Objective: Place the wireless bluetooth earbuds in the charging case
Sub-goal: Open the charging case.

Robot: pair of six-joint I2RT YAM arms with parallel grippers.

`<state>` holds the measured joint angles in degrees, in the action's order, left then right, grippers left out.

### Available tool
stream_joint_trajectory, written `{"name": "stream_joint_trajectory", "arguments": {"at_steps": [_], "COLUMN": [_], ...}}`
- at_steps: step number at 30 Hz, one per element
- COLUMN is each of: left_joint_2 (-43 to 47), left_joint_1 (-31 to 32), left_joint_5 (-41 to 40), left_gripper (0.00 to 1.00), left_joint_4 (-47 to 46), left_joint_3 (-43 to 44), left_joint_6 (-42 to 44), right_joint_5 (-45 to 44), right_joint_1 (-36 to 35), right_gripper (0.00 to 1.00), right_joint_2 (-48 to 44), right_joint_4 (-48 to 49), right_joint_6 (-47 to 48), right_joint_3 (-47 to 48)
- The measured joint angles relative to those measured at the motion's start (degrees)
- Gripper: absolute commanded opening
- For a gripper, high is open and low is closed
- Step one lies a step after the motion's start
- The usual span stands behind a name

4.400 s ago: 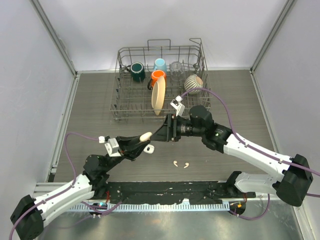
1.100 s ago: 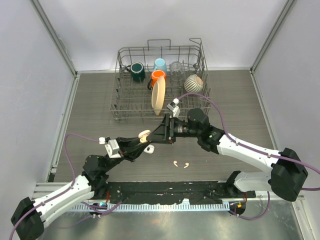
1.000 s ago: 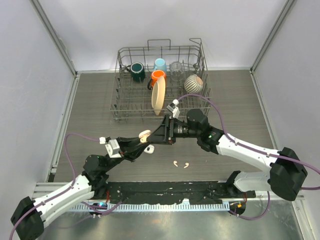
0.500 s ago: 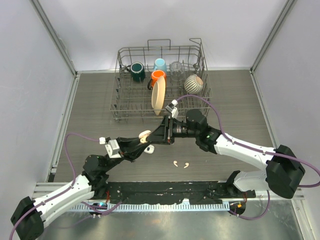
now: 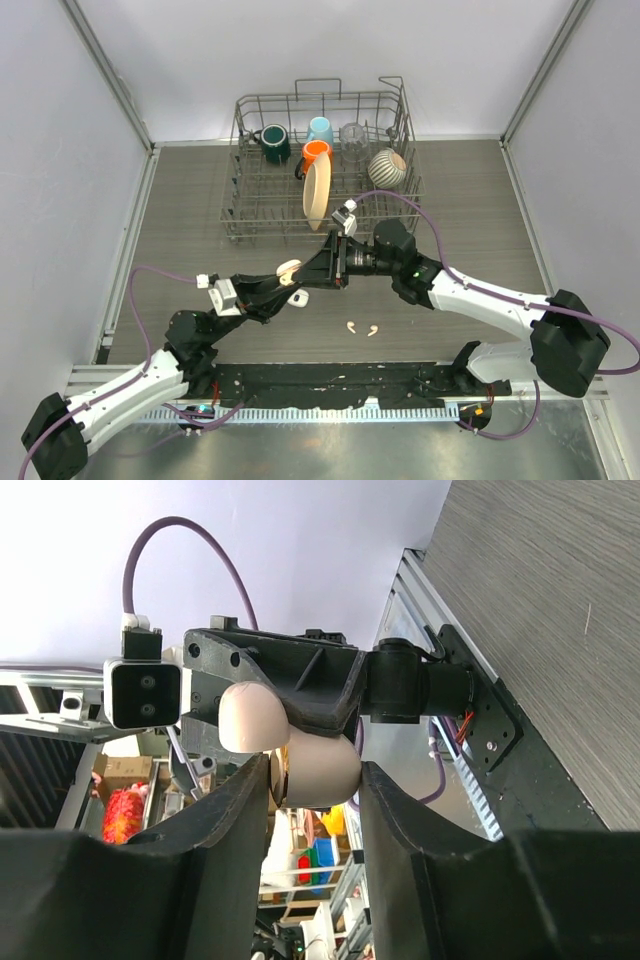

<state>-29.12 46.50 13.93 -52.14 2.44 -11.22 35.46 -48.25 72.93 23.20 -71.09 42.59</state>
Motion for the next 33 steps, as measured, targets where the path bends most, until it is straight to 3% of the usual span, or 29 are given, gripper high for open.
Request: {"name": "stream_joint_trajectory", "arguments": {"at_steps": [17, 33], "left_joint_2": [1.0, -0.8], "left_joint_1": [0.0, 0.0], "left_joint_5": [-1.4, -1.5], "left_gripper": [0.43, 0.35], "left_joint_4": [-0.3, -1.5], "left_joint_3": [0.0, 0.0], "left_joint_6": [-0.8, -1.7], "right_joint_5": [0.0, 0.0], "right_joint_1": [0.0, 0.0], "right_gripper": [0.01, 0.01], "right_joint_2": [0.5, 0.6], "right_joint_4": [3.0, 3.0], "right_joint_6": [-1.5, -1.7], "right_joint_3": [-0.2, -0.3]}}
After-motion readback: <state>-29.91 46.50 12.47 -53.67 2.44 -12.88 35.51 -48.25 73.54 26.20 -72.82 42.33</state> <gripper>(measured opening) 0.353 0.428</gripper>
